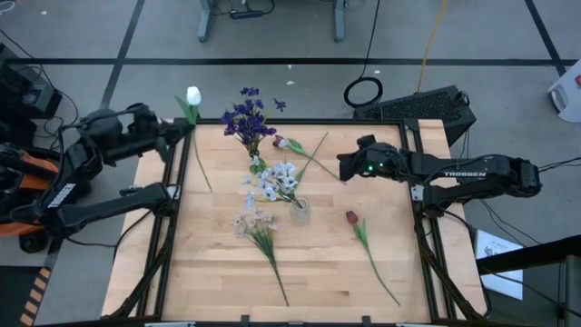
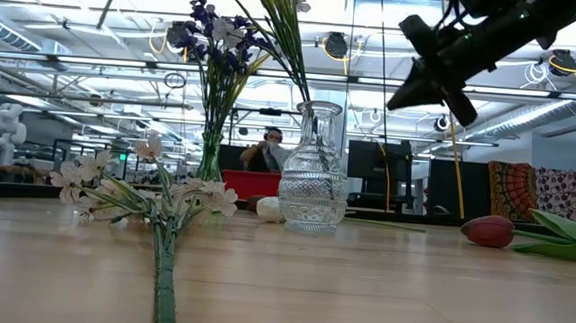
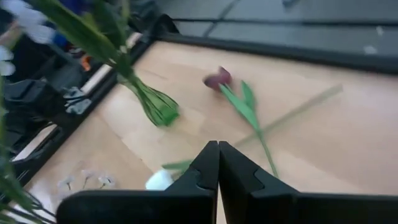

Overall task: Sort flowers into vase by color
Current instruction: Put the left white flower into the transparent vase

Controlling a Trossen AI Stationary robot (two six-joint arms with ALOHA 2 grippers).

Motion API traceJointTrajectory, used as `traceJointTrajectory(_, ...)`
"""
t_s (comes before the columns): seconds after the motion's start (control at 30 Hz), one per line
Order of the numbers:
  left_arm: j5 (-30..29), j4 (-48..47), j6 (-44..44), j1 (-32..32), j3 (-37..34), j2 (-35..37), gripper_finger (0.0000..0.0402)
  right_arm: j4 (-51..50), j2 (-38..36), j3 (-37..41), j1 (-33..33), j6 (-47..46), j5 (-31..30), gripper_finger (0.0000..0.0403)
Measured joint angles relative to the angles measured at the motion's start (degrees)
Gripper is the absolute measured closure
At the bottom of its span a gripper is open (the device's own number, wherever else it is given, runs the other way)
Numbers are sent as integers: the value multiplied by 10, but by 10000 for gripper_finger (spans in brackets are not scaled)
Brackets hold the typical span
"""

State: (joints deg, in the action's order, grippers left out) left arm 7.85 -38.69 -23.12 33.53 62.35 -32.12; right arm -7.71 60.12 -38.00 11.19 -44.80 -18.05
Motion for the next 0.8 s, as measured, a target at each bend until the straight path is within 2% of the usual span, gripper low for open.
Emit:
traceJointTrajectory(0.17,16,9,-5,-54,0,0,402,-59,2,0,-8,-63,0,403)
traceJointTrajectory(0.37,5,48,-21,-135,0,-10,401,-85,26,0,-27,-95,0,403)
traceJointTrajectory(0.5,-41,92,-30,-203,0,-36,401,-81,49,0,-36,-100,0,403)
traceJointTrajectory(0.7,-148,164,-20,-329,0,-113,401,-74,75,0,-47,-88,5,403)
traceJointTrajectory(0.8,-199,237,-4,-381,-1,-151,401,-74,74,0,-55,-70,41,403)
